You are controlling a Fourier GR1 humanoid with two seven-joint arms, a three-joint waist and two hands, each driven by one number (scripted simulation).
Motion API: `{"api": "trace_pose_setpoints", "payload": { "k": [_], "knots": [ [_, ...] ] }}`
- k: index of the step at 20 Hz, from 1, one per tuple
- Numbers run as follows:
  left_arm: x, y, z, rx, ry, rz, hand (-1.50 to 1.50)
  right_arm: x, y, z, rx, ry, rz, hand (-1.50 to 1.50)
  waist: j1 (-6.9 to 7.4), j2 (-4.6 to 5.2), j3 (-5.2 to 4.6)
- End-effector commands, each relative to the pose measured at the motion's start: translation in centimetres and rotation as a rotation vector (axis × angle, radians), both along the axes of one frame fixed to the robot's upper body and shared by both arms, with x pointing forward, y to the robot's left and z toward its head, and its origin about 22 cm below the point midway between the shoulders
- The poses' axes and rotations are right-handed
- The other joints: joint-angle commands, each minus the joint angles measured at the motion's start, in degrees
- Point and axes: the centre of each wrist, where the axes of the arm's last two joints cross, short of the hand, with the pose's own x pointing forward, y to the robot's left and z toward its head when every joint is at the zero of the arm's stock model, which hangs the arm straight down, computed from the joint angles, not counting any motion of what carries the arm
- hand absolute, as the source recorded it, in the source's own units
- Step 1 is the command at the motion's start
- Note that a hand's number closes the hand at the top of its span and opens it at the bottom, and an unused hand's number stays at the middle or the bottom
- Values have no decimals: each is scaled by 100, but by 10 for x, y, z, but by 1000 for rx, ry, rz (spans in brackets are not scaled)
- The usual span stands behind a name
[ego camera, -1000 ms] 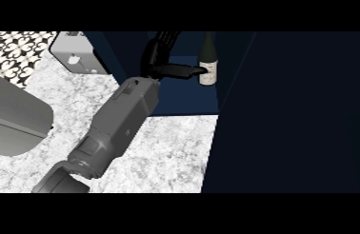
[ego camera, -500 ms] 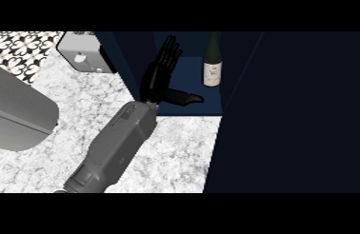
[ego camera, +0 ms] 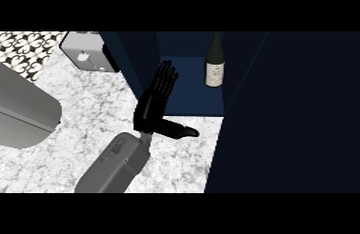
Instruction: Pick up the wine, place it into the cabinet and close the cabinet
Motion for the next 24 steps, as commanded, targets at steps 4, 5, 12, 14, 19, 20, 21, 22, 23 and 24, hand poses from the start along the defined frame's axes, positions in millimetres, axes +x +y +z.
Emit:
{"api": "trace_pose_setpoints", "payload": {
  "k": [4, 5, 12, 14, 19, 20, 21, 22, 23, 24],
  "knots": [
    [-51, 31, 1, -43, 36, 15, -150, -31, -3, 45, 75, 7, 54, -150, -71, 16, 1],
    [-54, 38, 2, -61, 27, 7, -150, -27, 2, 32, 75, 2, 60, -150, -80, 47, 3],
    [-86, 88, -4, -90, 4, 39, -150, -31, -3, 46, 9, 17, 181, -150, -102, 54, 0],
    [-90, 82, -2, -85, 7, 36, -150, -23, -3, 39, -1, 26, 226, -150, -67, 78, 5],
    [-89, 126, 7, -46, -27, 79, -150, -30, 3, 29, -50, 138, 427, -150, -21, 65, 1],
    [-95, 120, -2, -40, -49, 91, -150, -32, 4, 35, -42, 127, 465, 150, -15, 74, -4],
    [-107, 141, -8, -40, -39, 103, -150, -34, 5, 32, -57, 92, 500, 150, -3, 58, -5],
    [-94, 139, 4, -38, -59, 110, -150, -37, 3, 47, -80, 88, 538, 150, -52, 70, -9],
    [-91, 146, 8, -33, -78, 121, -150, -35, 4, 43, -74, 83, 554, 150, -28, 85, -7],
    [-102, 167, -2, -16, -68, 130, -150, -34, 3, 43, -80, 90, 559, 150, -20, 88, -9]
  ]
}}
